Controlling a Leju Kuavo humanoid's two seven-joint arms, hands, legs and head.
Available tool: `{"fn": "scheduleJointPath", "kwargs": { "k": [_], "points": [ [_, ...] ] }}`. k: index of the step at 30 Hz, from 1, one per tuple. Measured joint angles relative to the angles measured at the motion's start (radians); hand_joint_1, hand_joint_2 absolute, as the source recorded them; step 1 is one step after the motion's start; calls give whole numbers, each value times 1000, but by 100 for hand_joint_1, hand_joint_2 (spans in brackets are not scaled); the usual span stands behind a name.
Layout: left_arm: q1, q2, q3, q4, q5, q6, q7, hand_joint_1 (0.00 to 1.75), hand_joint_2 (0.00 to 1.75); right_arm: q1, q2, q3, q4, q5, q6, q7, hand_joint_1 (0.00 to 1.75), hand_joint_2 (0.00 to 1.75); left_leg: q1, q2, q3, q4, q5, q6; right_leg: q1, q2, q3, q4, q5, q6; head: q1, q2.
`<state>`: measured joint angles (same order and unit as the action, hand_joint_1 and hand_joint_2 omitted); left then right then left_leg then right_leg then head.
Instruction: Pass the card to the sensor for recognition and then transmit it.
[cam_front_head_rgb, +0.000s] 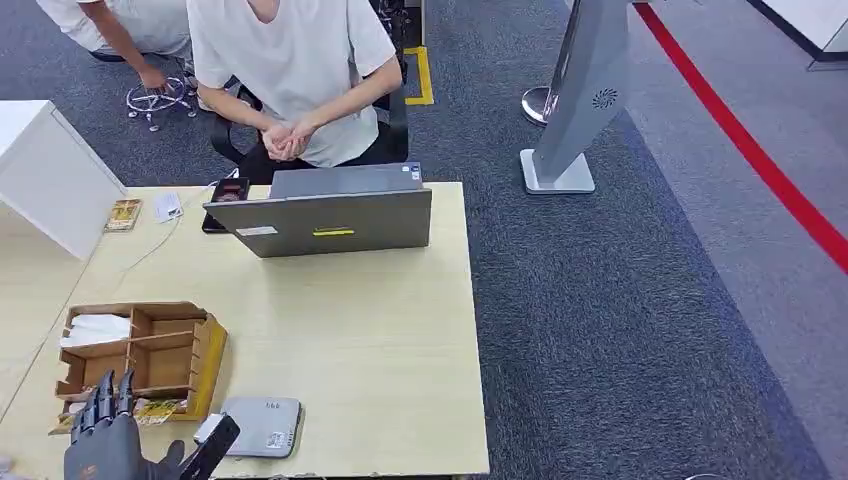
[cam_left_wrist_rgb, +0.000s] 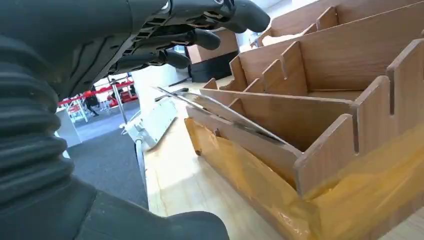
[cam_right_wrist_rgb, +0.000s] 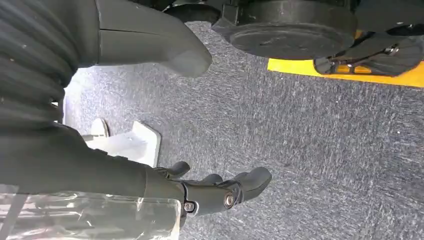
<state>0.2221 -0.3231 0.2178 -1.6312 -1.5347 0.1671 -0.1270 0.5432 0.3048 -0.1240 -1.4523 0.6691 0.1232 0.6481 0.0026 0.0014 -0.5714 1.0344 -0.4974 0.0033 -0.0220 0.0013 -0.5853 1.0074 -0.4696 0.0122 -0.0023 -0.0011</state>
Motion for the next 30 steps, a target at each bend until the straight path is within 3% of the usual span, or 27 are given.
{"fn": "scheduleJointPath", "kwargs": {
  "k": [9,30],
  "points": [
    [-32,24,0,8,0,3,39,0,175,2,0,0,-2,18,16,0,0,175,0,0,0,0,0,0,0,0,0,0,0,0,0,0],
    [-45,43,0,17,0,3,47,0,175,5,0,0,-5,18,19,-1,0,175,0,0,0,0,0,0,0,0,0,0,0,0,0,0]
  ]
}}
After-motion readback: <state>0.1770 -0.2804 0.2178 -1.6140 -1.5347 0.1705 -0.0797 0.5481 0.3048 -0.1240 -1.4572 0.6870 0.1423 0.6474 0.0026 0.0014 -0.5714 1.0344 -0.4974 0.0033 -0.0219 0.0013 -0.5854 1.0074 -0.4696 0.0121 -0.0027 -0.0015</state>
